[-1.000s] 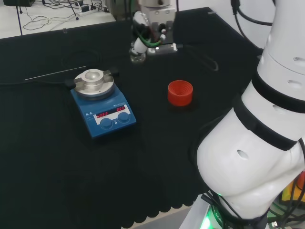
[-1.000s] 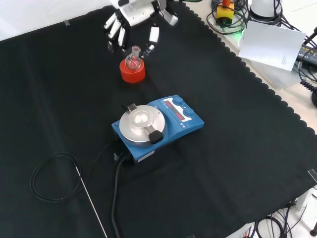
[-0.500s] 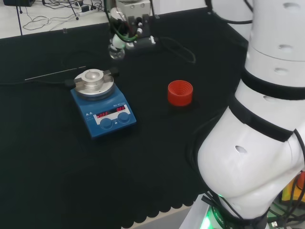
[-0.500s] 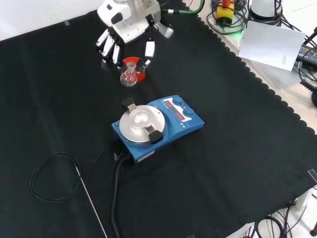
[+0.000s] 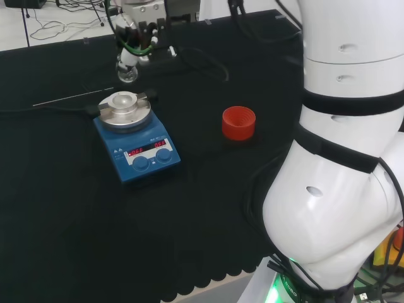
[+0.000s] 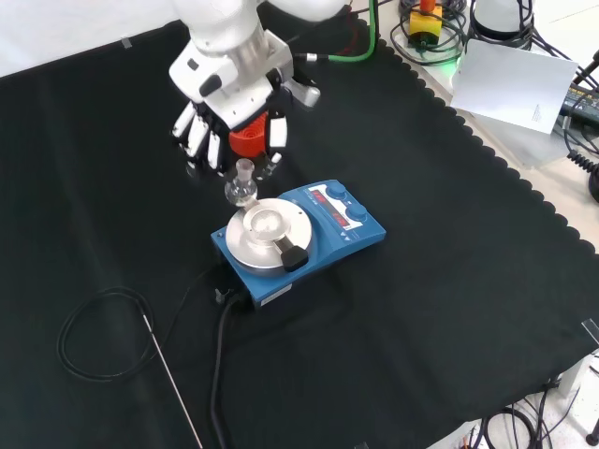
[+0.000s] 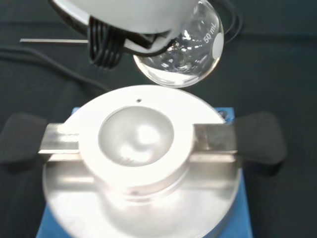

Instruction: Place the round-bottom flask on the heater.

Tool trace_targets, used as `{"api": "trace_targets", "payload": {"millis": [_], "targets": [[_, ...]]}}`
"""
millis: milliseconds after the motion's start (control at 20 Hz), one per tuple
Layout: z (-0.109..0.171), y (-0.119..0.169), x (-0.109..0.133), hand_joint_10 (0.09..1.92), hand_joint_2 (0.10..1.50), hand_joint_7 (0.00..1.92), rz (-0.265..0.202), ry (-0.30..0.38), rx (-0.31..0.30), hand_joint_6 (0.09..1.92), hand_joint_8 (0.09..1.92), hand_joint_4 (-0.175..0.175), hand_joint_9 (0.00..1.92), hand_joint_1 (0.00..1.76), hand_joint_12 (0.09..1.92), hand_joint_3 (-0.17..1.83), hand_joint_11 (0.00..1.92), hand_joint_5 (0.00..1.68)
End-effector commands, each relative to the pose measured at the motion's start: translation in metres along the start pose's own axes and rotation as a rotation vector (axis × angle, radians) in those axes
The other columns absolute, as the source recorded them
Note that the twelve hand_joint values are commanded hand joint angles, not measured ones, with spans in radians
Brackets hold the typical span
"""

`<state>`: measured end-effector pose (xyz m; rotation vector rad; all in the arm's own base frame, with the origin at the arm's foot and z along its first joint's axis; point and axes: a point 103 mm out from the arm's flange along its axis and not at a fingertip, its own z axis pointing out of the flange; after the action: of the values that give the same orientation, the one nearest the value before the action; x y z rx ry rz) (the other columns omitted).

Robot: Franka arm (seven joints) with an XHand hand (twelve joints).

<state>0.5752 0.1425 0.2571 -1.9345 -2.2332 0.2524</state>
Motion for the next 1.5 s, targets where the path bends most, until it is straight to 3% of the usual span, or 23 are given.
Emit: {"api": "trace_targets", "payload": {"millis": [50,1500], "targets": [[0.012,-0.003,0.016,0.56,0.63,0.54,-0.026,-0.009,0.039,0.99,0.67,0.056,0.75,1.12,1.33,0.85,0.41,1.14],[0.035,-0.001,0.018,0.56,0.62,0.54,-0.030,-0.016,0.090,1.00,0.67,0.058,0.75,1.12,1.33,0.85,0.41,1.14]]}}
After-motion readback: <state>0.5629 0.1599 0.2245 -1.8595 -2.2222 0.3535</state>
